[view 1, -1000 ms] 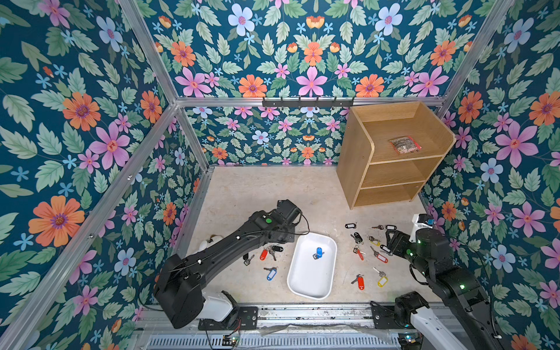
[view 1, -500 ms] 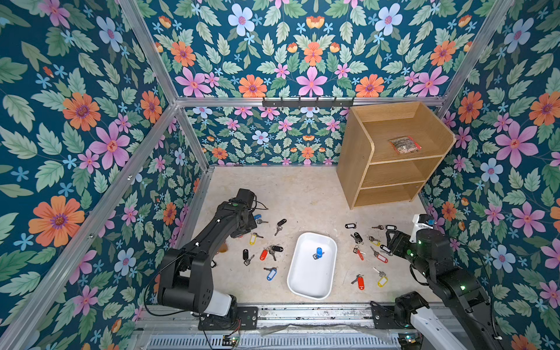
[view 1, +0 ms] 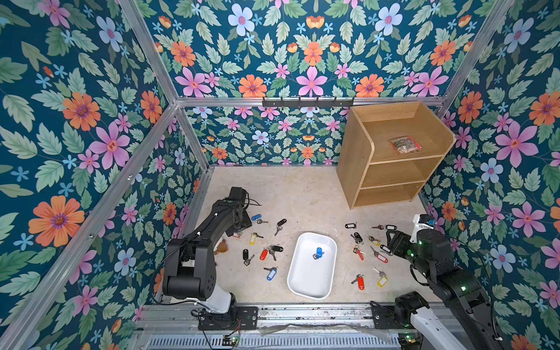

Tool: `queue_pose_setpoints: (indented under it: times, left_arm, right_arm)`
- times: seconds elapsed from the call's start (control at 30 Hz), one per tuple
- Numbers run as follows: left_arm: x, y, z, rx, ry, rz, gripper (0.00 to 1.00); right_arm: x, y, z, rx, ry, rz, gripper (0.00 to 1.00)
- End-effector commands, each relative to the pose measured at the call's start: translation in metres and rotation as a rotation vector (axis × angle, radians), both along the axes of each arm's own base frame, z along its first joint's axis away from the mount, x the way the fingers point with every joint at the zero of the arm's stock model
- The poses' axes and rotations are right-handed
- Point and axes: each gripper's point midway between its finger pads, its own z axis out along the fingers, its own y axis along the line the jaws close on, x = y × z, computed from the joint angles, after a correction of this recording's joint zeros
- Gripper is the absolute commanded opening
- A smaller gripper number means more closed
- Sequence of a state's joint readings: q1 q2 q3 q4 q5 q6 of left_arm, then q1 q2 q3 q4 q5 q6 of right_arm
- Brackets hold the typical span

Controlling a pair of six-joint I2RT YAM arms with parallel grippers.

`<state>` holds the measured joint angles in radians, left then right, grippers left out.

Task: Take the keys out of the storage box
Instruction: Place the key at the center of the board, then pick up the key from the storage box.

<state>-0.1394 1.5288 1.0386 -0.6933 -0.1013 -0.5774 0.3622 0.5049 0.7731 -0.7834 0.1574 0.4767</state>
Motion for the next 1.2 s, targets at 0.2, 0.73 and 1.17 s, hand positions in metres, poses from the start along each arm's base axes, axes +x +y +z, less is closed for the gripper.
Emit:
queue_pose_setpoints:
  times: [0.2,0.73,1.17]
  left_arm:
    - [-0.001,-0.091,0.060,-0.118,-0.206,-0.310,0.57]
    - [-0.093,-0.295,0.044,-0.048,-0.125,-0.924,0.50]
    - [-0.116,-0.338,-0.012,0.027,0.032,-1.062,0.47]
  right_arm:
    - [0.004,0.000,0.000,-0.002,-0.007,-0.009,0.64]
    - [0.006,0.000,-0.003,-0.011,0.009,-0.007,0.64]
    - [0.006,0.000,-0.003,-0.011,0.010,-0.009,0.64]
